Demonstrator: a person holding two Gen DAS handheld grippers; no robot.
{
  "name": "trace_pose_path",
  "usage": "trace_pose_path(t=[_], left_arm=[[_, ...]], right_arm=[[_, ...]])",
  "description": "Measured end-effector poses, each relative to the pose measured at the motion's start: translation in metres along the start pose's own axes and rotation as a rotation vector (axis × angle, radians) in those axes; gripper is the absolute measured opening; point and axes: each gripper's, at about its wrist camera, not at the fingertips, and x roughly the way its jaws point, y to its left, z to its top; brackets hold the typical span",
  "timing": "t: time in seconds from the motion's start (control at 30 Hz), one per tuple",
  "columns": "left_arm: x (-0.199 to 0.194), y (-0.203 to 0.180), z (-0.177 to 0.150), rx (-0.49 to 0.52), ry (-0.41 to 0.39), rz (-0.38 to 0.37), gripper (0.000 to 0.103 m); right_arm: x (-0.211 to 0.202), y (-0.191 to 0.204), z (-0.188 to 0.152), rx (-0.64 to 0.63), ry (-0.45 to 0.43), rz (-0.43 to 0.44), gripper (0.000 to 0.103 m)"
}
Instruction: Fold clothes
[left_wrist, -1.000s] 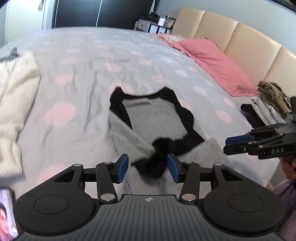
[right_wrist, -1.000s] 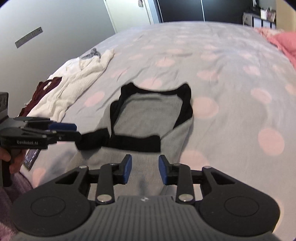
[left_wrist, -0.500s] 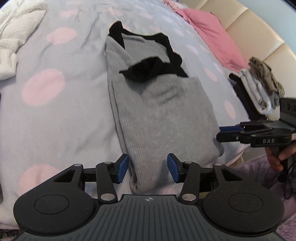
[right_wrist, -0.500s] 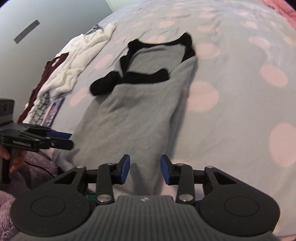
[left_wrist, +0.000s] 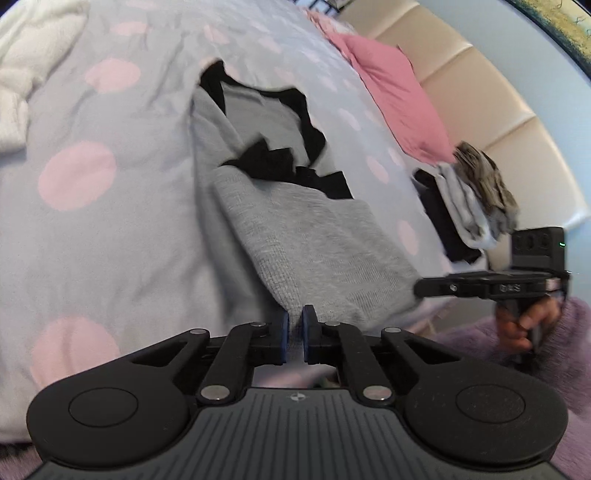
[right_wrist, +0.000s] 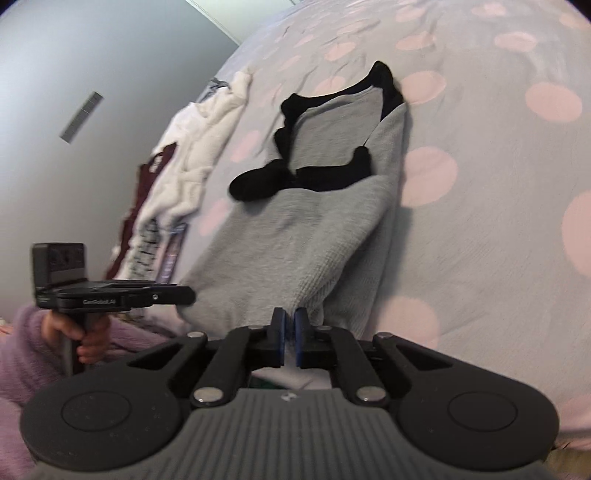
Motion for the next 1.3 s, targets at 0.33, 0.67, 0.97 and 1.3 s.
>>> trace_pose_path(t=[0.33,0.67,0.97,1.3], left_arm=[[0.034,0.004,-0.010,0.062,0.161,0.108,0.005],[0.015,-0.004,0.016,0.087,0.094,0.135,0.027],[0.013,-0.011,0.097,0.196,-0.037,0.273,0.027],[0.061,0.014,0.181,0.233,-0.145,0.358,0.041]], right_arm=[[0.031,-0.008,-0.012,-0.011,0.171,-0.112,0.006],[0.028,-0.002,-0.005,-0.050,0.162,-0.167,0.033],[0.022,0.007,0.060,-0.149,0.110,-0.333,0.034],[0.061,-0.012,0.156,-0.240,0.032,-0.407,0.035]])
